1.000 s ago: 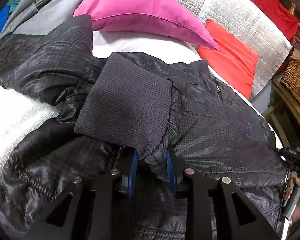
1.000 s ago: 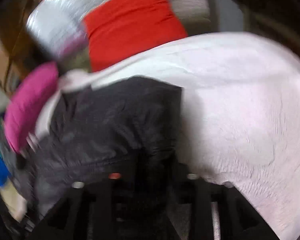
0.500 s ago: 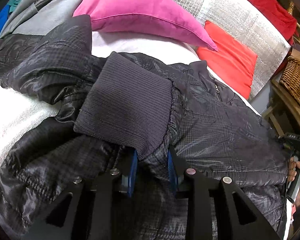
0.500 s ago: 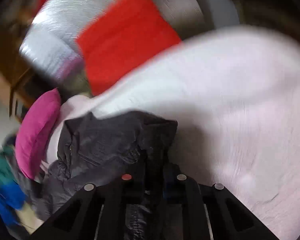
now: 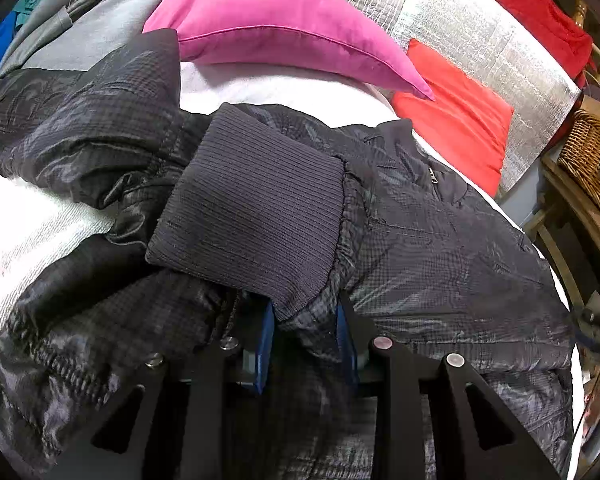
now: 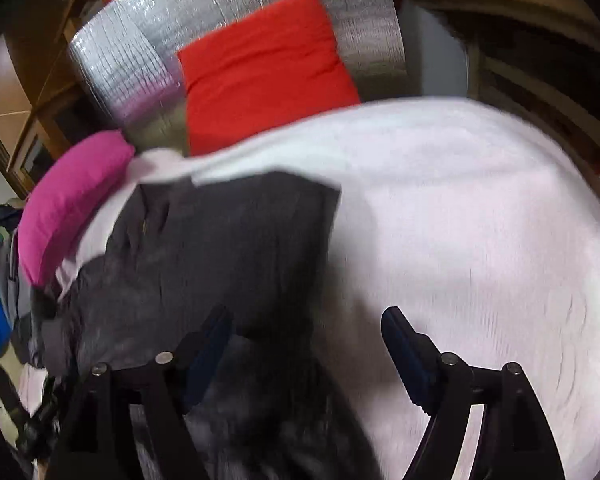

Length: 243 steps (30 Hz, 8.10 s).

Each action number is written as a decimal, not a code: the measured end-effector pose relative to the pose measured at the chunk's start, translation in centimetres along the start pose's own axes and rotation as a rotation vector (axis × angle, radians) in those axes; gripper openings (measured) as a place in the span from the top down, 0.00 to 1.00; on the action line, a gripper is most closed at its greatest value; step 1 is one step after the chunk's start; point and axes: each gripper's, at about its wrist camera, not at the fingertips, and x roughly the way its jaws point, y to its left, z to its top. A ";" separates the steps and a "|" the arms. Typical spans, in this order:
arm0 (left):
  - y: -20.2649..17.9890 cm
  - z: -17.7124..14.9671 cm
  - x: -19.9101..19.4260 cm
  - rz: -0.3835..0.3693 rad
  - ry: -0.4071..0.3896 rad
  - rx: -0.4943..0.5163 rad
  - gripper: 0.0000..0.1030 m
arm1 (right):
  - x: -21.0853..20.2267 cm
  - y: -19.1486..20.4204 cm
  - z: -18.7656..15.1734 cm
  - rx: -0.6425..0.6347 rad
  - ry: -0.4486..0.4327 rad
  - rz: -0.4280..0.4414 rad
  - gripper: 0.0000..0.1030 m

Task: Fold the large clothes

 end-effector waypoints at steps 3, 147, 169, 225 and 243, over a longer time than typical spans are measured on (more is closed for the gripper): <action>0.0 0.0 0.0 0.001 0.000 0.001 0.69 | 1.0 -0.3 -1.7 -0.006 0.080 0.045 0.23; 4.9 9.1 -7.9 0.084 -0.055 -0.079 0.26 | -8.4 16.5 -20.0 0.099 -0.112 0.482 0.19; 10.3 6.2 -1.0 0.011 -0.111 -0.257 0.21 | 0.3 20.9 -5.8 -0.262 0.043 0.201 0.22; 10.6 6.0 -0.9 0.002 -0.126 -0.247 0.18 | -4.9 11.5 -2.6 -0.061 -0.180 0.114 0.23; 10.6 6.1 -0.9 -0.002 -0.127 -0.249 0.18 | -5.9 4.3 1.3 0.269 -0.047 0.333 0.88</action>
